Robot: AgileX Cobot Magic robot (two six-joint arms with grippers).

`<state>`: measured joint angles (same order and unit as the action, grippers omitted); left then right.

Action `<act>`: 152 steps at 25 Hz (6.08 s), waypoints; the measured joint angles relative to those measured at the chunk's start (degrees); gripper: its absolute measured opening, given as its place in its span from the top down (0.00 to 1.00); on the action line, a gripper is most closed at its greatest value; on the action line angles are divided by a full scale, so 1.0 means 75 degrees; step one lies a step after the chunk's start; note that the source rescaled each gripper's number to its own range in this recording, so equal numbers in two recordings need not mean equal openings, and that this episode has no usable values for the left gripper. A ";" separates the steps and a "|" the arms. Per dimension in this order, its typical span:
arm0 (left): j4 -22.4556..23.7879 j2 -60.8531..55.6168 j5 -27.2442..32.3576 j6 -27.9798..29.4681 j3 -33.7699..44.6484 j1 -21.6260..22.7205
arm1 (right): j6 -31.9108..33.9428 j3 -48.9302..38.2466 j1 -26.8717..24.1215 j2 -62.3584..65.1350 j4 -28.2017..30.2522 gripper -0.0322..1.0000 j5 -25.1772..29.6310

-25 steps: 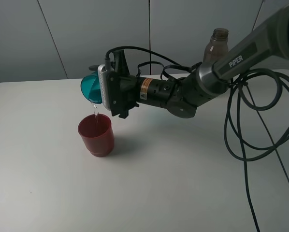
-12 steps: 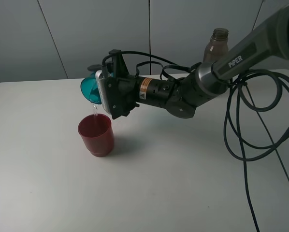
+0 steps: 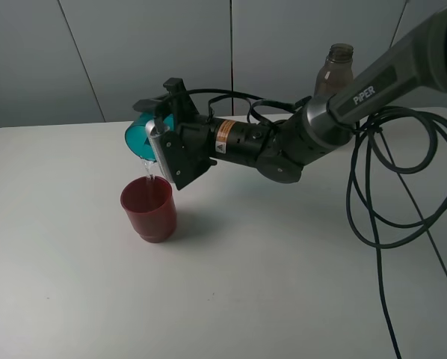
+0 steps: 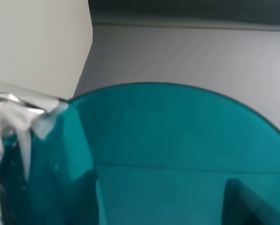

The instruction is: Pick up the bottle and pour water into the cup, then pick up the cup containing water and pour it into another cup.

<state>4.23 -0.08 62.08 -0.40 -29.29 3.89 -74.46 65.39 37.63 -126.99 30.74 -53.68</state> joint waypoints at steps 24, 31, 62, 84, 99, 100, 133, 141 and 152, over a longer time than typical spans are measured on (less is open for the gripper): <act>0.0014 0.0000 -0.0005 0.0000 0.0000 0.0000 | -0.0928 0.0000 0.0000 0.0000 0.0969 0.92 -0.0533; 0.0014 0.0000 -0.0005 0.0000 0.0000 0.0000 | 0.1334 0.0000 0.0000 0.0000 0.0978 0.92 -0.0176; 0.0014 0.0000 -0.0005 0.0000 0.0000 0.0000 | 1.1047 0.0698 -0.1198 -0.1167 -0.1632 0.92 0.1368; 0.0014 0.0000 -0.0005 0.0053 0.0000 0.0000 | 1.1261 0.1518 -0.1198 -0.1842 -0.1515 0.92 0.1748; 0.0014 0.0000 -0.0005 0.0053 0.0000 0.0000 | 1.1261 0.1468 -0.1198 -0.1842 -0.1220 0.02 0.1791; 0.0014 0.0000 -0.0005 0.0053 0.0000 0.0000 | 1.1261 0.1383 -0.1198 -0.1811 -0.1206 0.01 0.1791; 0.0014 0.0000 -0.0005 0.0053 0.0000 0.0000 | 1.1099 -0.2751 -0.1825 0.7051 -0.1970 0.01 0.8373; 0.0014 0.0000 -0.0005 0.0053 0.0000 0.0000 | 1.0341 -0.2751 -0.1825 1.0615 -0.2873 0.01 1.2754; 0.0014 0.0000 -0.0005 0.0053 0.0000 0.0000 | 0.9342 -0.3439 -0.1825 1.4267 -0.4151 0.01 1.6427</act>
<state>4.33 -0.08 62.04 0.00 -29.29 3.89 -4.40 39.59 23.94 -19.99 -0.39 69.52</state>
